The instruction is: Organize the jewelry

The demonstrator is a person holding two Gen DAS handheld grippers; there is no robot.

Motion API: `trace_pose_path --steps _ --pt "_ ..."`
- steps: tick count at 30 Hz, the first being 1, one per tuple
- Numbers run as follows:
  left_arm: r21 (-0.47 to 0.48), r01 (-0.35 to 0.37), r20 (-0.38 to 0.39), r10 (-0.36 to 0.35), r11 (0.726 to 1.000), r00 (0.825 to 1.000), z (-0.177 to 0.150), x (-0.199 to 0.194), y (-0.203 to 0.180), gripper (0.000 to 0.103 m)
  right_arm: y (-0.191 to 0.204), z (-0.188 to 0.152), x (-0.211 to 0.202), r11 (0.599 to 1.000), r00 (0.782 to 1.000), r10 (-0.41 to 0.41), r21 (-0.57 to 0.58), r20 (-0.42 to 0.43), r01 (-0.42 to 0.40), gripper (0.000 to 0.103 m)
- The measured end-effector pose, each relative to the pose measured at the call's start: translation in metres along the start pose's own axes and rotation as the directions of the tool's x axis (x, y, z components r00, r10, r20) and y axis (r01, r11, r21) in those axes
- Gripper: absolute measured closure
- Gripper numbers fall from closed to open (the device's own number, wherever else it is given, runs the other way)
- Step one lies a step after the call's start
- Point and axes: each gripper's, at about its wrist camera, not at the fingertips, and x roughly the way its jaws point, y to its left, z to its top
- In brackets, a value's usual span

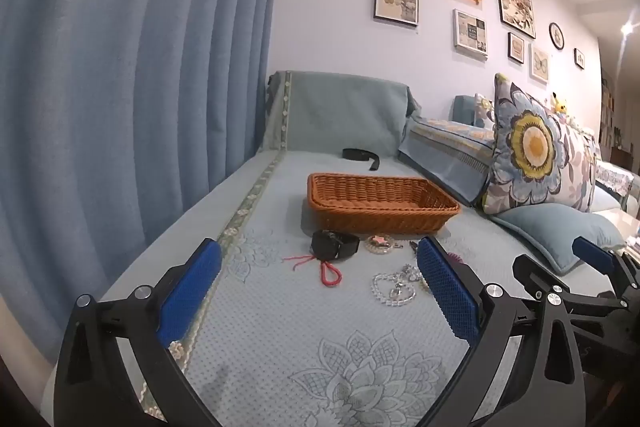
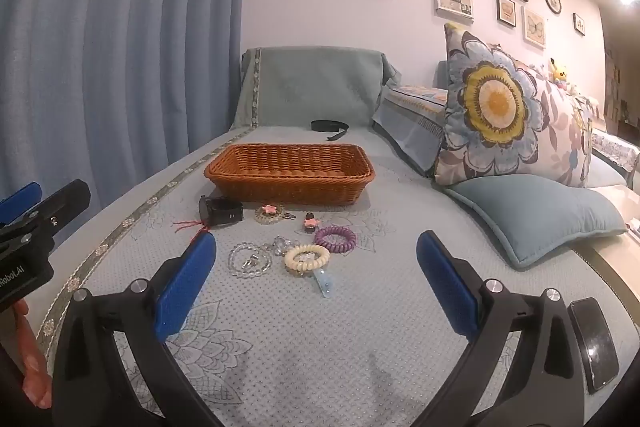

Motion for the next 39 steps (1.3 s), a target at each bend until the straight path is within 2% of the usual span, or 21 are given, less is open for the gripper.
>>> trace_pose_path --steps 39 --pt "0.027 -0.02 -0.013 0.02 0.999 1.0 0.0023 0.0022 0.0042 0.008 -0.0033 -0.0017 0.001 1.0 1.0 -0.004 0.008 -0.006 0.004 0.008"
